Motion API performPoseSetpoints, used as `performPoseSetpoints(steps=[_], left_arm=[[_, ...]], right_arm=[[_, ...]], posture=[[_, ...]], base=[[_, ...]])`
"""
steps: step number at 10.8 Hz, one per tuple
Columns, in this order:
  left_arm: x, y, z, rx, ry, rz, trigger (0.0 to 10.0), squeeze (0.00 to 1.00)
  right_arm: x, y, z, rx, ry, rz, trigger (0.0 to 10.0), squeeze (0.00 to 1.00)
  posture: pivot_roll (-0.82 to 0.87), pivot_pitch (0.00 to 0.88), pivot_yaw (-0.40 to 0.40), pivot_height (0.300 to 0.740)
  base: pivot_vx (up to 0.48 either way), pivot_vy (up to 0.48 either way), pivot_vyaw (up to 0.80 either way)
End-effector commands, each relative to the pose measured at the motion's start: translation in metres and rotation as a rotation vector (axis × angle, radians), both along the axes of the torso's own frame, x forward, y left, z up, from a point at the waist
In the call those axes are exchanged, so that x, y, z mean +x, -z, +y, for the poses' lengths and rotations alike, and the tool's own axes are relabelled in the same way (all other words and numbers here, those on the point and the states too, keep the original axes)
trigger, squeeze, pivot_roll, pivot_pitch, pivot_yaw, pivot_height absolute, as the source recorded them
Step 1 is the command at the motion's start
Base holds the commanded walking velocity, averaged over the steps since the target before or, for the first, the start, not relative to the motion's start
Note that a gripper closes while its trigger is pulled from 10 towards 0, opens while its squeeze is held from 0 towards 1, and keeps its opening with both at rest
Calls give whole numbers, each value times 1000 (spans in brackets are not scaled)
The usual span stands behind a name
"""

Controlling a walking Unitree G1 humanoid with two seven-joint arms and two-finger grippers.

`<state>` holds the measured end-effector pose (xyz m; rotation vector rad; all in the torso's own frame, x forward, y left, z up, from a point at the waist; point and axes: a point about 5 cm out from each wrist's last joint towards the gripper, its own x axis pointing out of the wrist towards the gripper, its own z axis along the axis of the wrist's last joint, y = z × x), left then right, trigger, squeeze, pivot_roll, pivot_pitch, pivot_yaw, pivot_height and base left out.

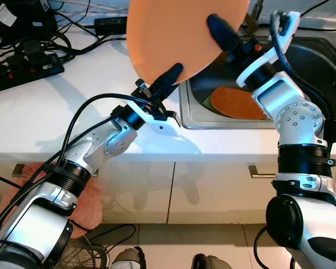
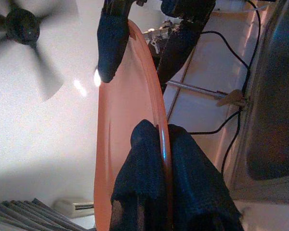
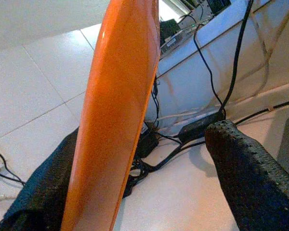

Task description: Kitchen organization

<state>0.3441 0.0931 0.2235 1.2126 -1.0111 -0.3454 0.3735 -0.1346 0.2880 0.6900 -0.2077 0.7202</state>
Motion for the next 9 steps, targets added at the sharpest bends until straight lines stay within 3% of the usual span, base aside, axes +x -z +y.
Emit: performPoseSetpoints(steps=[1, 9], left_arm=[[-5, -10, -4, -38, 39, -53, 0, 0], [-6, -9, -12, -32, 82, -42, 0, 0]], right_arm=[[3, -6, -3, 0, 33, -1, 0, 0], [3, 11, -15, -66, 71, 112, 0, 0]], posture=[[55, 107, 20, 740], [49, 102, 33, 740]], base=[[0, 0, 0], [0, 0, 0]])
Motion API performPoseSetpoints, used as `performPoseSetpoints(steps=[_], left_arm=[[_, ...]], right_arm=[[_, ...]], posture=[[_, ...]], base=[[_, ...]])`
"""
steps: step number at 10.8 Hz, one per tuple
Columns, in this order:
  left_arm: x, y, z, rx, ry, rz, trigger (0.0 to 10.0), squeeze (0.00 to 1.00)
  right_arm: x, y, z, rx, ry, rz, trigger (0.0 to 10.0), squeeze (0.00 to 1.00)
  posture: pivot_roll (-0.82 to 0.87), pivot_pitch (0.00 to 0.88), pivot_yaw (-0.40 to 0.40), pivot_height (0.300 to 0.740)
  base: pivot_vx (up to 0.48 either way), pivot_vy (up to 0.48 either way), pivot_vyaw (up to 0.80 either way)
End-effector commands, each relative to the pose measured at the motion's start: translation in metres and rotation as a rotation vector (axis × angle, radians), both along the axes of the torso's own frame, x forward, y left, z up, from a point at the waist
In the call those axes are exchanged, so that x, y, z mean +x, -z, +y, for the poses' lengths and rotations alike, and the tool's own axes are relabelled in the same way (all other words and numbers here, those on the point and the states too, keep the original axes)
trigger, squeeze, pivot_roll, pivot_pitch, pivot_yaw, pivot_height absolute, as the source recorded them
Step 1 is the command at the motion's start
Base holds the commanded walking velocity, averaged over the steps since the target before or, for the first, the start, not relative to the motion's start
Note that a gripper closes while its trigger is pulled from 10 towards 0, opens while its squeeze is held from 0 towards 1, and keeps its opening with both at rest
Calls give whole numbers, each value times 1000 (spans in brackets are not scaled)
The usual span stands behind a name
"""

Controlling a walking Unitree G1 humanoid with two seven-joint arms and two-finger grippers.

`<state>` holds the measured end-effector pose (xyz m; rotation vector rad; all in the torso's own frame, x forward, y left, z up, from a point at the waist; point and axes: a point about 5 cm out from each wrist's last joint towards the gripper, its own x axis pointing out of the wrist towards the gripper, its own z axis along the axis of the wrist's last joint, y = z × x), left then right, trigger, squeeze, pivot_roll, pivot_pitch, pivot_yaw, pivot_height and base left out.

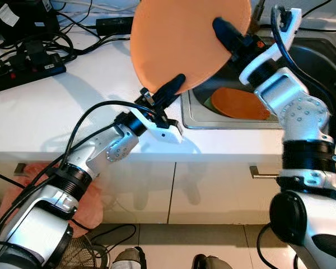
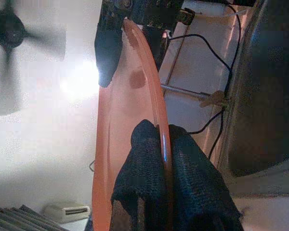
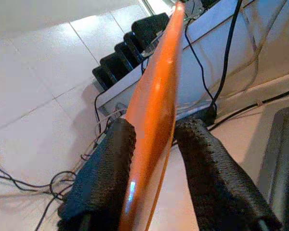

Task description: Kitchen organization

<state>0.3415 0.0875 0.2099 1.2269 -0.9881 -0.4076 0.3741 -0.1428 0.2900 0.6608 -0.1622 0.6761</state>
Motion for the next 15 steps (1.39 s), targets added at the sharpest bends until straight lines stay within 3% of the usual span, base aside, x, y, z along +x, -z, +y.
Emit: performPoseSetpoints(steps=[1, 6, 7, 8, 9, 15], left_arm=[[-5, -25, -11, -83, 89, -76, 0, 0], [-14, -26, -33, -86, 242, -2, 0, 0], [-15, -26, -37, -81, 272, 19, 4902, 157], [-16, -26, -39, -77, 293, 30, 7804, 447], [-16, -27, -39, -75, 309, 39, 10000, 1000], [-16, -34, -39, -95, 356, 82, 10000, 1000]], right_arm=[[0, 17, -9, -36, 32, 79, 0, 0], [-7, 27, -18, -55, 36, 112, 0, 0], [-7, 27, -17, -48, 42, 112, 0, 0], [-7, 27, -17, -41, 46, 112, 0, 0], [-7, 27, -16, -32, 48, 110, 0, 0], [-2, 29, -18, 42, 131, 134, 0, 0]], posture=[[49, 101, 35, 740], [43, 98, 48, 740], [45, 95, 51, 740], [46, 94, 52, 740], [49, 93, 56, 740], [55, 96, 65, 740]], base=[[0, 0, 0], [0, 0, 0], [0, 0, 0], [0, 0, 0], [0, 0, 0], [0, 0, 0]])
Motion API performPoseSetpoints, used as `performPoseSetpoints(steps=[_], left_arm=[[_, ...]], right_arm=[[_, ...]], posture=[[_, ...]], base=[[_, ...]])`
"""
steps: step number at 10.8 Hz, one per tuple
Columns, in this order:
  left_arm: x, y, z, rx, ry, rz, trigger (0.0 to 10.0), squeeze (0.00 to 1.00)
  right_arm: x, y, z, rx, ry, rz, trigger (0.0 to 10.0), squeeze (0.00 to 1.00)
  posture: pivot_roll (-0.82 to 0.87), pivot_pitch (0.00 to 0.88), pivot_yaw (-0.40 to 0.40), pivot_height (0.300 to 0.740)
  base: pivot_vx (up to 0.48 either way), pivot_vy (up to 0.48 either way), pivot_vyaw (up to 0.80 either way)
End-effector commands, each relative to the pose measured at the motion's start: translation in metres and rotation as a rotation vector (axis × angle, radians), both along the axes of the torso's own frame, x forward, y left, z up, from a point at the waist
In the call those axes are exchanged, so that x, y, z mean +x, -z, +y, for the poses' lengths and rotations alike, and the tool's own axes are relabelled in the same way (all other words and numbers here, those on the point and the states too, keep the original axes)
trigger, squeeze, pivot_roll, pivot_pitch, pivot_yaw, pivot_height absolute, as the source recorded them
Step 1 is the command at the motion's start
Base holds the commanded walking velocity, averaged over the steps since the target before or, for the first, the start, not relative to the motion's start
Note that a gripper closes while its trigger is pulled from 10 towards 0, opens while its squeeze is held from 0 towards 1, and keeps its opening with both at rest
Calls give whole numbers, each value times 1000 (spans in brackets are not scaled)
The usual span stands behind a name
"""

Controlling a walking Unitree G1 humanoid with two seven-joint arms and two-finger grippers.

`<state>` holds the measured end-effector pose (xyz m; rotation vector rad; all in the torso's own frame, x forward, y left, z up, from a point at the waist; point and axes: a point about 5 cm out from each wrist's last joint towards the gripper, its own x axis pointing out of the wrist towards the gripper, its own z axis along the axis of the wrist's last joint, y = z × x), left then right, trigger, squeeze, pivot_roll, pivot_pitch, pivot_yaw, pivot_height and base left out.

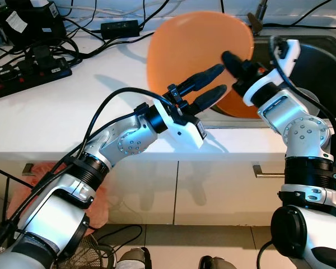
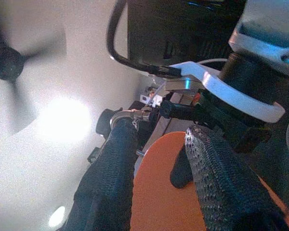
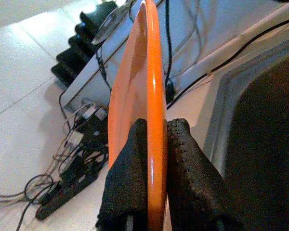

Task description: Kitchen organization

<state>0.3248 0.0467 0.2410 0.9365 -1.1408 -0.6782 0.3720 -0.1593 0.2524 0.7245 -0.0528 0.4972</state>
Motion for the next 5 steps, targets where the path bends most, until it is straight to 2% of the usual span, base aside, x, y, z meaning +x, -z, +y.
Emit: performPoseSetpoints(steps=[1, 3, 4, 5], left_arm=[[1, -3, 2, -5, 4, 11, 10000, 1000], [2, -5, 6, -48, 8, 84, 10000, 1000], [5, -4, 10, -71, -6, 157, 10000, 1000], [9, -3, 16, -109, -27, 241, 10000, 1000]], right_arm=[[1, -8, -2, 22, 27, -34, 0, 0], [4, -8, -4, 40, 62, -30, 0, 0], [6, -9, -9, 53, 111, -32, 0, 0], [10, -10, -20, 54, 195, -41, 0, 0]], posture=[[55, 96, 65, 740], [60, 103, 66, 740], [66, 108, 68, 740], [69, 112, 70, 740]], base=[[0, 0, 0], [0, 0, 0], [0, 0, 0], [0, 0, 0]])
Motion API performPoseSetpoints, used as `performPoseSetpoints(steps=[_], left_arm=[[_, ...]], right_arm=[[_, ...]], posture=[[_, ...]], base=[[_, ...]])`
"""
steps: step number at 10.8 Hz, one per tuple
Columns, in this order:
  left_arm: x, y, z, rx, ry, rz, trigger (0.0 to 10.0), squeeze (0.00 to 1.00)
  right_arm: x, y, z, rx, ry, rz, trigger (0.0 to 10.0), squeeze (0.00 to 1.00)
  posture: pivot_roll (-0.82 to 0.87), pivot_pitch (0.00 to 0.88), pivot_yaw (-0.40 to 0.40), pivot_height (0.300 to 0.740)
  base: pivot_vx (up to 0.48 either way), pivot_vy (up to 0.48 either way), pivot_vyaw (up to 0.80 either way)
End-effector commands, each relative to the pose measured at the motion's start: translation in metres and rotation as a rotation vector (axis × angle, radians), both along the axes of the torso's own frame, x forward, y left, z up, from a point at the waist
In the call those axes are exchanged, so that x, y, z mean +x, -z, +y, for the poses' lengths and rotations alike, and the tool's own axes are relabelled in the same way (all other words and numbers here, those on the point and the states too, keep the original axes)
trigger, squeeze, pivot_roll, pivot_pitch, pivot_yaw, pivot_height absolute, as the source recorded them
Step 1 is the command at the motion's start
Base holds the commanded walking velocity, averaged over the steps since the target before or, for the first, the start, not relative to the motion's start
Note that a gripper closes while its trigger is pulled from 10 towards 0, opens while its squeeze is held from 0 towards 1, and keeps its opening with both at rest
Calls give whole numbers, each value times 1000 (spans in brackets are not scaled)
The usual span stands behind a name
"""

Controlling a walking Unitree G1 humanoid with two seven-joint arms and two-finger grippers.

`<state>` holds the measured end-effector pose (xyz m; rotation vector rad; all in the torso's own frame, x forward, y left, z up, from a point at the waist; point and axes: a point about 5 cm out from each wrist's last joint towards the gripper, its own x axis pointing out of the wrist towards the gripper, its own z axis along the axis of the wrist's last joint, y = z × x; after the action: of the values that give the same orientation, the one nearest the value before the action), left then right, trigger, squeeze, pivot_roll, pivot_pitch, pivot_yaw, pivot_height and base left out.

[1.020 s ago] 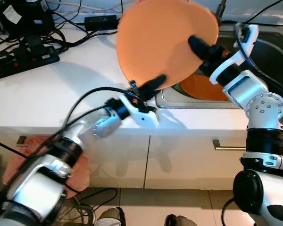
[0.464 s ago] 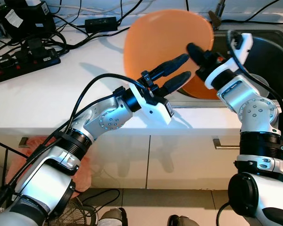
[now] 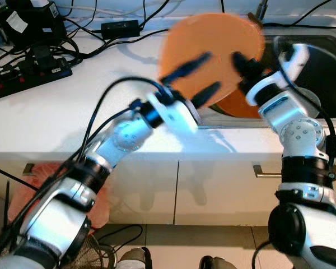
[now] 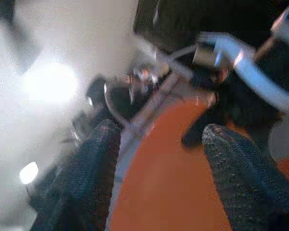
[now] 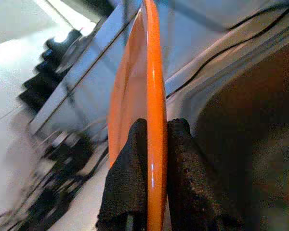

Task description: Kitchen organization

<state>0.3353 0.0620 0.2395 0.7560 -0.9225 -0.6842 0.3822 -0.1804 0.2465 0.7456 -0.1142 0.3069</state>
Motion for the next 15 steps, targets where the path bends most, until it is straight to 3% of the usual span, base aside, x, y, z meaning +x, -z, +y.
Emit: performPoseSetpoints(steps=[1, 4, 7, 9, 13, 14, 15], left_arm=[[1, -3, 4, -28, -6, 25, 10000, 1000], [5, -10, 18, -117, -49, 121, 10000, 1000], [9, 1, 22, -142, -67, 270, 10000, 1000], [9, 7, 18, -143, -47, 356, 10000, 1000], [21, 19, 14, -96, -105, 570, 10000, 1000], [24, 35, 13, -91, -110, 740, 10000, 1000], [24, 38, 12, -82, -102, 785, 10000, 1000]], right_arm=[[2, -16, -8, 4, 60, -65, 0, 0], [5, -12, -36, -1, 237, -63, 0, 0], [6, -5, -62, -108, 395, -21, 0, 0], [8, 5, -71, -169, 429, 27, 0, 0], [15, 22, -67, -292, 396, 109, 0, 0], [16, 30, -65, -314, 380, 152, 0, 0], [17, 34, -64, -332, 375, 167, 0, 0]], posture=[[69, 115, 78, 740], [70, 116, 83, 740], [74, 109, 87, 740], [74, 108, 88, 740], [84, 114, 109, 740], [86, 114, 116, 740], [88, 112, 118, 740]], base=[[0, 0, 0], [0, 0, 0], [0, 0, 0], [0, 0, 0], [0, 0, 0], [0, 0, 0], [0, 0, 0]])
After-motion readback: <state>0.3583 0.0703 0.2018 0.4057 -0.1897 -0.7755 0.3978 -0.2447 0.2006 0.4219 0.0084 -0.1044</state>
